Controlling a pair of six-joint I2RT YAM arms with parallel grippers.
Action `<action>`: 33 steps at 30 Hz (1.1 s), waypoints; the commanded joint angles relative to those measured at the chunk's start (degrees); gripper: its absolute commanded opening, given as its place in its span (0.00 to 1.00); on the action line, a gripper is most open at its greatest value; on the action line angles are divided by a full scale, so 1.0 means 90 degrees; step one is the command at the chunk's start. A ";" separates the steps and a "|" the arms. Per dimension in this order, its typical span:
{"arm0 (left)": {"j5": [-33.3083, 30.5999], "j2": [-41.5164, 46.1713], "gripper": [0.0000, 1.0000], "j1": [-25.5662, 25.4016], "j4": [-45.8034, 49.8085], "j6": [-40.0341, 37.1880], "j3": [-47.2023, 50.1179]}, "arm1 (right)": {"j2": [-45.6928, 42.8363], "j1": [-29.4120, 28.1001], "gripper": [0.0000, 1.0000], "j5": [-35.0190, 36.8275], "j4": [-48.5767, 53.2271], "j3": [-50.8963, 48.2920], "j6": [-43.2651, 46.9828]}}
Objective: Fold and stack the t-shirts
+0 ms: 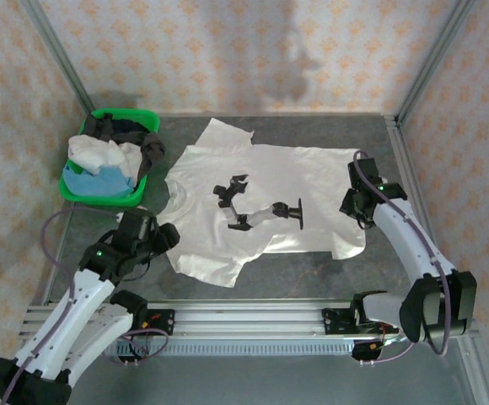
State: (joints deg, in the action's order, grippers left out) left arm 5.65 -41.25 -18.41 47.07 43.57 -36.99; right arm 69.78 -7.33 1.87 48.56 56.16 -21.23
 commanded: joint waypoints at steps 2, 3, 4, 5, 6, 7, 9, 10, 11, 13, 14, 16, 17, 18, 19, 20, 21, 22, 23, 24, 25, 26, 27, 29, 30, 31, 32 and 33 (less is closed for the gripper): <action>0.0107 -0.1201 0.77 -0.0256 -0.0885 -0.0287 -0.0632 | 0.0046 -0.0075 0.55 -0.0608 -0.0439 0.0042 -0.0006; 0.0012 -0.1742 0.77 -0.0384 -0.1051 -0.0403 -0.0918 | 0.0255 -0.0100 0.56 -0.0646 -0.0570 0.0032 -0.0013; -0.0118 -0.2248 0.77 -0.0533 -0.1135 -0.0506 -0.1209 | 0.0463 -0.0113 0.56 -0.0633 -0.0693 0.0020 -0.0026; -0.0247 -0.2885 0.77 -0.0675 -0.1203 -0.0679 -0.1620 | 0.0774 -0.0113 0.56 -0.0586 -0.0811 0.0040 -0.0028; -0.0310 -0.3424 0.78 -0.0751 -0.1221 -0.0786 -0.2010 | 0.1046 -0.0113 0.56 -0.0539 -0.0924 0.0089 -0.0016; -0.0320 -0.4073 0.78 -0.0807 -0.1255 -0.0880 -0.2459 | 0.1424 -0.0113 0.56 -0.0449 -0.1003 0.0197 -0.0004; -0.0266 -0.5161 0.77 -0.0816 -0.1385 -0.1003 -0.3226 | 0.2089 -0.0110 0.56 -0.0266 -0.1070 0.0536 0.0017; -0.0323 -0.5707 0.77 -0.0815 -0.1426 -0.1093 -0.3645 | 0.2418 -0.0103 0.55 -0.0197 -0.1185 0.0681 0.0044; -0.0440 -0.6256 0.77 -0.0795 -0.1345 -0.1174 -0.4121 | 0.2748 -0.0084 0.55 -0.0137 -0.1277 0.0819 0.0037; -0.0655 -0.7255 0.77 -0.0705 -0.0984 -0.1255 -0.5120 | 0.3337 -0.0057 0.54 -0.0081 -0.1249 0.1178 0.0024; -0.0692 -0.7804 0.77 -0.0638 -0.0811 -0.1303 -0.5622 | 0.3581 -0.0054 0.53 0.0007 -0.1160 0.1374 0.0014; -0.0729 -0.8577 0.77 -0.0505 -0.0591 -0.1305 -0.6419 | 0.3810 -0.0054 0.53 0.0219 -0.1142 0.1584 -0.0015; -0.0765 -0.8919 0.77 -0.0413 -0.0515 -0.1301 -0.6787 | 0.3892 -0.0032 0.53 0.0304 -0.1245 0.1598 -0.0024; -0.0838 -0.9198 0.77 -0.0342 -0.0448 -0.1269 -0.7065 | 0.3993 0.0021 0.53 0.0303 -0.1282 0.1646 -0.0042; -0.0893 -0.9505 0.77 -0.0278 -0.0332 -0.1225 -0.7449 | 0.4144 0.0109 0.54 0.0266 -0.1279 0.1732 -0.0053; -0.0905 -0.9809 0.76 -0.0210 -0.0184 -0.1182 -0.7809 | 0.4323 0.0181 0.54 0.0212 -0.1229 0.1867 -0.0065; -0.0958 -1.0061 0.76 -0.0167 -0.0038 -0.1130 -0.8123 | 0.4451 0.0204 0.54 0.0212 -0.1218 0.1975 -0.0051; -0.0984 -1.0325 0.76 -0.0139 0.0114 -0.1111 -0.8454 | 0.4602 0.0215 0.54 0.0235 -0.1261 0.2088 0.0006; -0.0996 -1.0561 0.76 -0.0109 0.0252 -0.1109 -0.8739 | 0.4763 0.0219 0.54 0.0194 -0.1297 0.2244 0.0084; -0.1066 -1.0736 0.76 -0.0069 0.0385 -0.1083 -0.8946 | 0.4903 0.0236 0.55 0.0131 -0.1280 0.2385 0.0171; -0.1086 -1.0891 0.76 -0.0024 0.0469 -0.1085 -0.9121 | 0.5058 0.0250 0.55 0.0105 -0.1205 0.2583 0.0238; -0.1113 -1.0984 0.76 0.0025 0.0560 -0.1078 -0.9228 | 0.5149 0.0248 0.56 0.0114 -0.1068 0.2744 0.0280; -0.1162 -1.1031 0.76 0.0083 0.0630 -0.1047 -0.9268 | 0.5152 0.0248 0.56 0.0097 -0.0985 0.2837 0.0324; -0.1217 -1.0942 0.76 0.0232 0.0622 -0.1025 -0.9109 | 0.4870 0.0250 0.58 0.0152 -0.0884 0.2790 0.0329; -0.1223 -1.0842 0.76 0.0306 0.0557 -0.1012 -0.8963 | 0.4665 0.0248 0.60 0.0191 -0.0800 0.2720 0.0321; -0.1189 -1.0696 0.76 0.0369 0.0487 -0.1021 -0.8788 | 0.4373 0.0248 0.62 0.0296 -0.0655 0.2596 0.0248; -0.1165 -1.0509 0.76 0.0390 0.0411 -0.1051 -0.8610 | 0.4040 0.0230 0.64 0.0423 -0.0484 0.2370 0.0124; -0.1167 -1.0329 0.76 0.0395 0.0315 -0.1102 -0.8453 | 0.3692 0.0189 0.64 0.0481 -0.0397 0.2120 0.0045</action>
State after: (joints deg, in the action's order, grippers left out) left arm -2.26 -137.82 -16.32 47.11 33.52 -116.49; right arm 111.44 -5.21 2.31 38.87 78.46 -19.57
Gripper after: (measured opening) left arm 0.760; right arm 0.638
